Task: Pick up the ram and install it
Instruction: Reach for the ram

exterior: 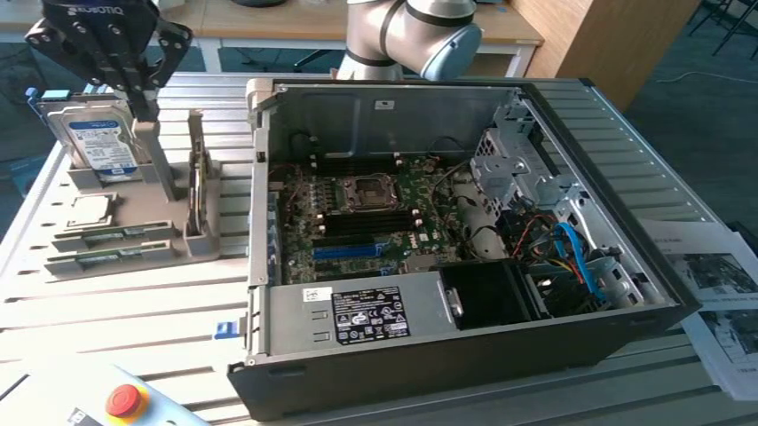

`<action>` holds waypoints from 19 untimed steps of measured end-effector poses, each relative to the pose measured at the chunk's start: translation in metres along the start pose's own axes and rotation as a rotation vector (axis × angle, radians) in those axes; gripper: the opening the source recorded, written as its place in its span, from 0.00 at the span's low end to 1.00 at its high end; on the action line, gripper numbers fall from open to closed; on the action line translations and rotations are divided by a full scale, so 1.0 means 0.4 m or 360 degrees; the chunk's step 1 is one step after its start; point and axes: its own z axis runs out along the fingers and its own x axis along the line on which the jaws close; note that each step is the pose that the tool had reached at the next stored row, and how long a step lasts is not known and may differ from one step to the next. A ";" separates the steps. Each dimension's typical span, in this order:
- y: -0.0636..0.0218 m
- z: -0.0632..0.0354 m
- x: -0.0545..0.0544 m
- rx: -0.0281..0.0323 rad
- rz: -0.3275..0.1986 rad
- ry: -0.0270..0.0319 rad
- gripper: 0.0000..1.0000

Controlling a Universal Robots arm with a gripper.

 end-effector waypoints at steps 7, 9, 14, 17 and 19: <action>-0.004 -0.001 0.055 0.00001 0.0000 0.00001 0.10; -0.005 -0.001 0.069 0.00001 0.0000 0.00000 0.10; -0.008 -0.001 0.107 0.00000 0.0000 -0.00001 0.10; -0.010 -0.002 0.137 0.00001 0.0000 0.00000 0.10; -0.011 -0.002 0.149 -0.00001 0.0000 -0.00001 0.10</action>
